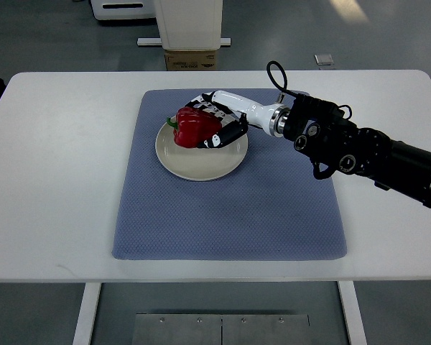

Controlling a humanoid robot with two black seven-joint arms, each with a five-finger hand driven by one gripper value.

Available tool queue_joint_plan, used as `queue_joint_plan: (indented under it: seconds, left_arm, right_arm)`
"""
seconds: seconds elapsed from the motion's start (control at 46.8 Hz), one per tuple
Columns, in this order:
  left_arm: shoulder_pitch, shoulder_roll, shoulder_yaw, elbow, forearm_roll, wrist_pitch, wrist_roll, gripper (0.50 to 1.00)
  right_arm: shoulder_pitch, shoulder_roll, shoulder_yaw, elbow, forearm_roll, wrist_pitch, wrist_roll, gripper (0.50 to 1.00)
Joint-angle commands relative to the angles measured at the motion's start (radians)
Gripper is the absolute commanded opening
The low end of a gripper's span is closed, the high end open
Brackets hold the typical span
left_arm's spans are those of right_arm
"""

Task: Place red pepper on plate with right hand
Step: 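Carry the pepper over the cream plate and lower it onto it, then open the right hand fingers to release the pepper on the plate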

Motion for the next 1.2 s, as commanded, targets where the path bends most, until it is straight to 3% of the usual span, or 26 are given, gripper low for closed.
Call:
queue_joint_plan:
  seconds: [0.0,0.662,0.854,1.11,1.174]
  left_arm:
    - [0.000,0.000,0.000,0.000,0.000,0.000,0.000,1.000]
    - [0.000,0.000,0.000,0.000,0.000,0.000,0.000,1.000]
    - [0.000,0.000,0.000,0.000,0.000,0.000,0.000,1.000]
    - [0.000,0.000,0.000,0.000,0.000,0.000,0.000,1.000]
    - [0.000,0.000,0.000,0.000,0.001,0.000,0.000,1.000]
  right_arm:
    - [-0.001,0.000,0.000,0.000,-0.002,0.000,-0.004,0.500]
    - [-0.036,0.000,0.000,-0.006,-0.002,-0.023,-0.063,0.506]
    - [-0.036,0.000,0.000,-0.004,-0.002,-0.023,-0.067,0.621]
    - [-0.033,0.000,0.005,-0.003,0.005,-0.023,-0.066,0.926]
    - [-0.033,0.000,0.006,-0.003,0.005,-0.022,-0.066,0.979]
